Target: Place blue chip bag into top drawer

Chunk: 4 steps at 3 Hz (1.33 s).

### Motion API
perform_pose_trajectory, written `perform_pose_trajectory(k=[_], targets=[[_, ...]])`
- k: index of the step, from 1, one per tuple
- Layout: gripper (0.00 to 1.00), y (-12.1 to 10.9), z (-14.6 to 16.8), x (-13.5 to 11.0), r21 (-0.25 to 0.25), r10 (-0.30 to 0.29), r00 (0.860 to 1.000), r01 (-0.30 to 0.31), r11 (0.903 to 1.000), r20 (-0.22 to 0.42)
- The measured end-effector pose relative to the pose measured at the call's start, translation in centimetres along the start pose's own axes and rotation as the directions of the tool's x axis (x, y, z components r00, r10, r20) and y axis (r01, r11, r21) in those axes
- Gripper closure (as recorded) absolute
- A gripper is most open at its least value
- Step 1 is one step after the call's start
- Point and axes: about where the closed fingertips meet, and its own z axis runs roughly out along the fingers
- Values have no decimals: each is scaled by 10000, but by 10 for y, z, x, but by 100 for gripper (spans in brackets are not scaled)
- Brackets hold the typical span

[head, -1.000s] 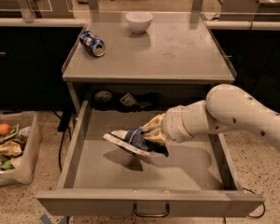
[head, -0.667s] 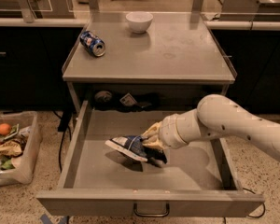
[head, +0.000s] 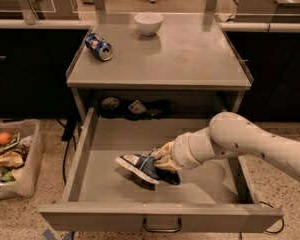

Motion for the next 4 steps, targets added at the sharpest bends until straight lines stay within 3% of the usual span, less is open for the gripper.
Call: perform_pose_trajectory(k=[3, 4], targets=[[11, 0, 0, 0, -2, -1, 10000, 1, 10000, 0], [0, 0, 0, 0, -2, -1, 10000, 1, 10000, 1]])
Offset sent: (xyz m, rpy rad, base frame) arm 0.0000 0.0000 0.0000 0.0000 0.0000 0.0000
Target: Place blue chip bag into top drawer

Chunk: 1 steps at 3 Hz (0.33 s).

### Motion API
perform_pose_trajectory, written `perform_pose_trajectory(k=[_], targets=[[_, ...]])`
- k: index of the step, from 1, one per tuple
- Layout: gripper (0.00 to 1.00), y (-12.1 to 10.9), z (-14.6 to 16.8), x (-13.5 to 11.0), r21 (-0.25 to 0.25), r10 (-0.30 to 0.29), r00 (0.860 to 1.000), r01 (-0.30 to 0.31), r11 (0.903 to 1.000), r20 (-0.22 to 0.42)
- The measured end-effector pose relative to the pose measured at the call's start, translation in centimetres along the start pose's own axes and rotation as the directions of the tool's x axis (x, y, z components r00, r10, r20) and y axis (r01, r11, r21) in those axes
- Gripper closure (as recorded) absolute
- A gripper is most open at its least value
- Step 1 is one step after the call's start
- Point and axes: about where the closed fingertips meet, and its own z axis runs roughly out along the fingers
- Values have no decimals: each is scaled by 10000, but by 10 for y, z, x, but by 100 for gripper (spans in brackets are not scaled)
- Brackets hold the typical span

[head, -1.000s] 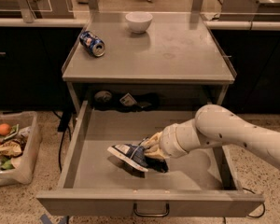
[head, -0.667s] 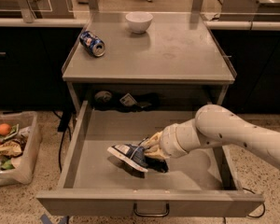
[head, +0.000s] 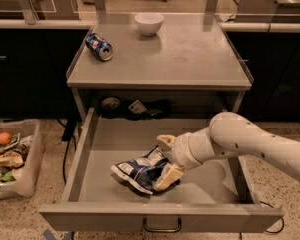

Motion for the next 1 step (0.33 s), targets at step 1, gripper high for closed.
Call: perform_pose_trajectory(k=[1], targets=[[0, 0, 0, 0, 0, 0, 10000, 0, 10000, 0]])
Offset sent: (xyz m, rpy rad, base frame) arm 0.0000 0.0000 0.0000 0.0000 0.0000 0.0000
